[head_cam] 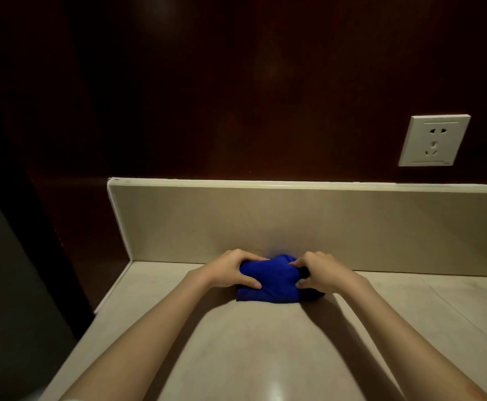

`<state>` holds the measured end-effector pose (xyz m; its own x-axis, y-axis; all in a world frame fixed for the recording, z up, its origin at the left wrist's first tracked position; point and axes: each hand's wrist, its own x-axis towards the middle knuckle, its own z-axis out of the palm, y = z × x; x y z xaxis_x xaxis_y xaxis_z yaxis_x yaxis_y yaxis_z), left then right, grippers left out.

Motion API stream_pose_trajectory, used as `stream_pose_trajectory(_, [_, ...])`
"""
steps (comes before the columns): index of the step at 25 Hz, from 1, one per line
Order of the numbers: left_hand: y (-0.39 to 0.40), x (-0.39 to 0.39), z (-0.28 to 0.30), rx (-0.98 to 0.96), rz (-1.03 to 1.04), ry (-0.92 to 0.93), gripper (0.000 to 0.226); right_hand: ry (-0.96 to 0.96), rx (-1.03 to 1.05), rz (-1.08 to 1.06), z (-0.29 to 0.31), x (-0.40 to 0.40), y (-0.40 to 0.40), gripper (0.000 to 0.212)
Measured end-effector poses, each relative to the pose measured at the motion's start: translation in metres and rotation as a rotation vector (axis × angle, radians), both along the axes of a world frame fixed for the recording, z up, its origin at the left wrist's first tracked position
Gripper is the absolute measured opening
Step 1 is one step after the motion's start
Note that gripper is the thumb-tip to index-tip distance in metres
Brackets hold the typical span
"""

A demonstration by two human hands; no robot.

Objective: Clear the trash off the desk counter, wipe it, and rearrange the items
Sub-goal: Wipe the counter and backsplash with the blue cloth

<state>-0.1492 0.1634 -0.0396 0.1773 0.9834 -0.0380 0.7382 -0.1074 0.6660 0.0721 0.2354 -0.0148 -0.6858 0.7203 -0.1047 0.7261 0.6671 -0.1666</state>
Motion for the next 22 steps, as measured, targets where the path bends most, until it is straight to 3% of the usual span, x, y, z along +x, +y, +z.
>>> stream_pose_trajectory(6, [-0.038,-0.063,0.006,-0.044,0.115,0.015,0.056,0.073,0.0,0.092,-0.003,-0.065,-0.022,0.042])
stream_pose_trajectory(12, [-0.078,-0.119,0.019,-0.095,0.279,0.133,0.053,0.108,0.045,0.222,-0.005,-0.139,-0.045,0.036])
stream_pose_trajectory(19, [-0.098,-0.15,0.039,-0.127,0.393,0.489,0.047,0.184,0.01,0.285,-0.009,-0.195,-0.061,0.035])
stream_pose_trajectory(22, [-0.096,-0.148,0.048,-0.138,0.35,0.795,0.049,0.193,-0.002,0.287,-0.006,-0.21,-0.06,0.041])
